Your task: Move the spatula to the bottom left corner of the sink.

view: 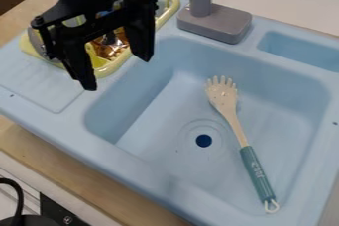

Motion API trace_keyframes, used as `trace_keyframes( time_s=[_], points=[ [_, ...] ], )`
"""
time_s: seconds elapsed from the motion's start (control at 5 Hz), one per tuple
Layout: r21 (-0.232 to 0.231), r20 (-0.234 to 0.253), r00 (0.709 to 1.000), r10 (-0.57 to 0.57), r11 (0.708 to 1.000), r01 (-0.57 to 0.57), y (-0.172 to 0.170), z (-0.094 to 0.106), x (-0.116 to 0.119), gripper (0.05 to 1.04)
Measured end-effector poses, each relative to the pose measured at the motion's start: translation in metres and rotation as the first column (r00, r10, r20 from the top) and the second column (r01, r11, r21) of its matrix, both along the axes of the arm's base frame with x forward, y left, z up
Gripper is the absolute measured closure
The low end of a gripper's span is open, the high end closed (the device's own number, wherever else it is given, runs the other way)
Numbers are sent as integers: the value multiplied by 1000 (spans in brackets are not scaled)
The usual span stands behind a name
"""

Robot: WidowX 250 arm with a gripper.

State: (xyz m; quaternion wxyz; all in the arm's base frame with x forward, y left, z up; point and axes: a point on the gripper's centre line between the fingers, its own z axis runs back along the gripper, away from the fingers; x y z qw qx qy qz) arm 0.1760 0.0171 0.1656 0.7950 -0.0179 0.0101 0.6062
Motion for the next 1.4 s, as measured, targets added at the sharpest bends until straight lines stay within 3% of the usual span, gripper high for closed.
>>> trace_keyframes(
  time_s=[0.2, 0.4, 0.8, 1.2, 1.4],
  points=[
    [-2, -12, 1000, -6, 1000, 6, -1, -3, -2, 84],
    [13, -57, 986, -157, 987, 158, -17, -10, 1, 84],
    [62, 44, 955, -293, 955, 290, -46, -13, 15, 84],
    [21, 191, 923, -334, 941, 337, -81, -32, 21, 84],
    [-17, 217, 912, -348, 933, 360, -94, -40, 27, 84]
  ],
)
